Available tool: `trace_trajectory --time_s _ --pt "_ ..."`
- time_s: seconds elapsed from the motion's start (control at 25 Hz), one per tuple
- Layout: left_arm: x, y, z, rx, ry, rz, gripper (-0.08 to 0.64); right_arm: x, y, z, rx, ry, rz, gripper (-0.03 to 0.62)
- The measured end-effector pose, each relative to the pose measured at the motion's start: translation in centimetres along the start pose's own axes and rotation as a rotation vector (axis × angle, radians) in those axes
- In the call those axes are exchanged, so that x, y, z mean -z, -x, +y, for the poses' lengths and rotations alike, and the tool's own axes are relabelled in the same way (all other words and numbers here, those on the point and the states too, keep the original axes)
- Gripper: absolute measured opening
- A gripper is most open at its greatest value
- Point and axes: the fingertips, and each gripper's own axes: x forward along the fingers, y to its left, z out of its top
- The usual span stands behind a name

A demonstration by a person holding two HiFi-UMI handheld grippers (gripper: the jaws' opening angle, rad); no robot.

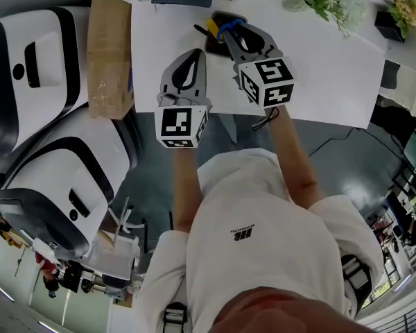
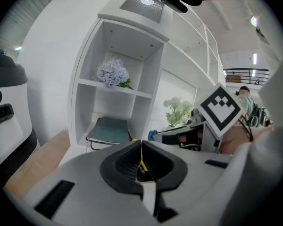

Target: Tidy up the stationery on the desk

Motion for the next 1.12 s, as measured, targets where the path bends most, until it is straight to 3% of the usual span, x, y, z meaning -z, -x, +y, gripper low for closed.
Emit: trace_trajectory --time_s 0.08,0.16,0.2,0.64,1.12 --pt "-0.1 0.0 -0.1 0.005 -0.003 0.0 0.0 0.8 -0.4 0.0 0.003 0.018 0.035 0.064" --pt "-0.3 -0.1 -0.2 0.011 -0.007 0.0 0.0 1.5 -0.5 0.2 -0.006 0.026 0.064 0.136" --pt "-0.4 0.0 -0.2 0.013 -0.009 -0.001 0.0 1.6 -0.4 0.3 -0.008 0.027 0.07 0.141" --pt "-2.1 0.4 -0.5 0.043 -0.05 -0.014 0.0 -0.4 3.7 0.3 0.033 0.052 -0.019 0.024" --pt "-3.3 2.2 -1.6 0.091 -0.098 -0.011 0.0 -0.8 7.3 1.7 0.048 0.081 -0.055 0.011"
